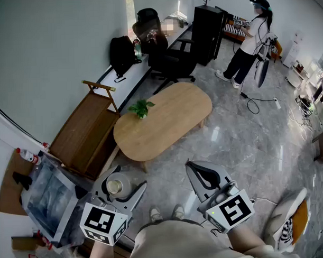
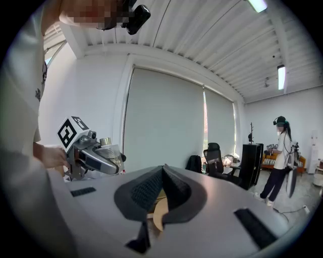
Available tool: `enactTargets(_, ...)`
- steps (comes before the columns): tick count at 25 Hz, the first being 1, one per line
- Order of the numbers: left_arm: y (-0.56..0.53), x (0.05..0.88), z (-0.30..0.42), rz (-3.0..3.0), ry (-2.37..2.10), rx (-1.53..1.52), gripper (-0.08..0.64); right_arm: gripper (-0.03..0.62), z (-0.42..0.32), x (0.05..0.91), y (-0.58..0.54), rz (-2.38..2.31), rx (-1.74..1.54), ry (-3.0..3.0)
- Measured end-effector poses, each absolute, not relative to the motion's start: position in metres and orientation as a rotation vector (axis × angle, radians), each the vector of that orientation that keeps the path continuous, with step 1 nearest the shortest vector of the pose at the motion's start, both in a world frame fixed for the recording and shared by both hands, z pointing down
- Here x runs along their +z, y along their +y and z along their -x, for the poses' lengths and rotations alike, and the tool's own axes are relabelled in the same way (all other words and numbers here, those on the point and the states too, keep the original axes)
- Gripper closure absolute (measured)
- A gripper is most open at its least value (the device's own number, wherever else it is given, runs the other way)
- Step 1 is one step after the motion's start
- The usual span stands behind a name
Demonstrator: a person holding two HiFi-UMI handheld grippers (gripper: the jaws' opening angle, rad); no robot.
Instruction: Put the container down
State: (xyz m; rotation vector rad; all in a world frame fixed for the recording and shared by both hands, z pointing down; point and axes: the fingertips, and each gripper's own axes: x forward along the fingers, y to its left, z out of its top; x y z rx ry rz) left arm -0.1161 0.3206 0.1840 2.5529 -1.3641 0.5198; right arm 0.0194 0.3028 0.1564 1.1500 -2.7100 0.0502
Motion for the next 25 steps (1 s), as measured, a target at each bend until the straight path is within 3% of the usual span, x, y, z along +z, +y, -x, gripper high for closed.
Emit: enactTargets(25, 0.341, 0.189, 0.036, -2.533, -1.407, 0.528, 0.227, 0.597, -0.098, 0.170, 0.333, -1.171, 0.111, -2.772)
